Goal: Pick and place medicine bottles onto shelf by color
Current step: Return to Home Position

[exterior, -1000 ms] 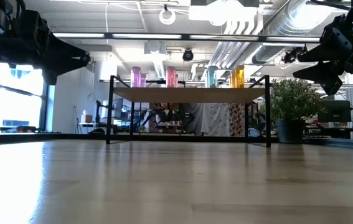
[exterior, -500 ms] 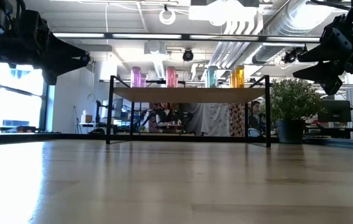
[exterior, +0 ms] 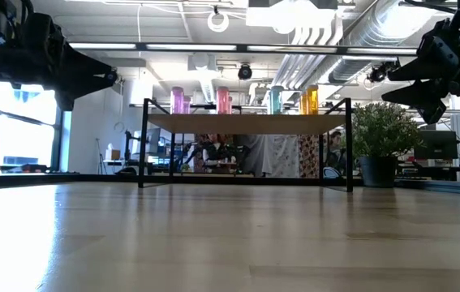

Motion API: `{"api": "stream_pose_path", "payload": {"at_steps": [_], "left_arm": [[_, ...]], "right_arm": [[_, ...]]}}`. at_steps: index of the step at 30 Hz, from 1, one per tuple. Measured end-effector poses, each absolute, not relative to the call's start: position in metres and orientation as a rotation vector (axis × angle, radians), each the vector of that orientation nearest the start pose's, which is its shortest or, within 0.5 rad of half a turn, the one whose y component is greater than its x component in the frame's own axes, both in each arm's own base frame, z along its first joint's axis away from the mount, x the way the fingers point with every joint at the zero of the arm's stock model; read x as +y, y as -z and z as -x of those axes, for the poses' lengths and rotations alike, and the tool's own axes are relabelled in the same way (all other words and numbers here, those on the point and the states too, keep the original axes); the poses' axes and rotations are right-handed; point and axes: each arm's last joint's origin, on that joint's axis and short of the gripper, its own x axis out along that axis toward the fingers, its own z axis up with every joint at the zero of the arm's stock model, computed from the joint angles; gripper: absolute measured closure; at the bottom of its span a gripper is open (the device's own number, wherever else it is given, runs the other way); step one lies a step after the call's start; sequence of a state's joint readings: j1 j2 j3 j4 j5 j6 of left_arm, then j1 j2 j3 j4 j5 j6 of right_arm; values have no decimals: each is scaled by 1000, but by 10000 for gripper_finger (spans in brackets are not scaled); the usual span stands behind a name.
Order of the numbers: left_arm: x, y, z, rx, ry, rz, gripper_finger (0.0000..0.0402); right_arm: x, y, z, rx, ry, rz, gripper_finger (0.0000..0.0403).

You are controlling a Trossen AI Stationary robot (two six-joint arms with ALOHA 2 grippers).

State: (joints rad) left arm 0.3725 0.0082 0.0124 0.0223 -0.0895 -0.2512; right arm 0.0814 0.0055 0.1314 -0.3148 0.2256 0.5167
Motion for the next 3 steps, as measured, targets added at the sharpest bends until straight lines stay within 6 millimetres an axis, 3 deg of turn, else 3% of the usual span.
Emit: {"api": "stream_pose_path", "payload": {"at_steps": [3], "left_arm": [[38, -169, -90, -84, -456, 243, 220]], "right_arm": [[1, -177, -86, 145, 188, -485, 208]]}}
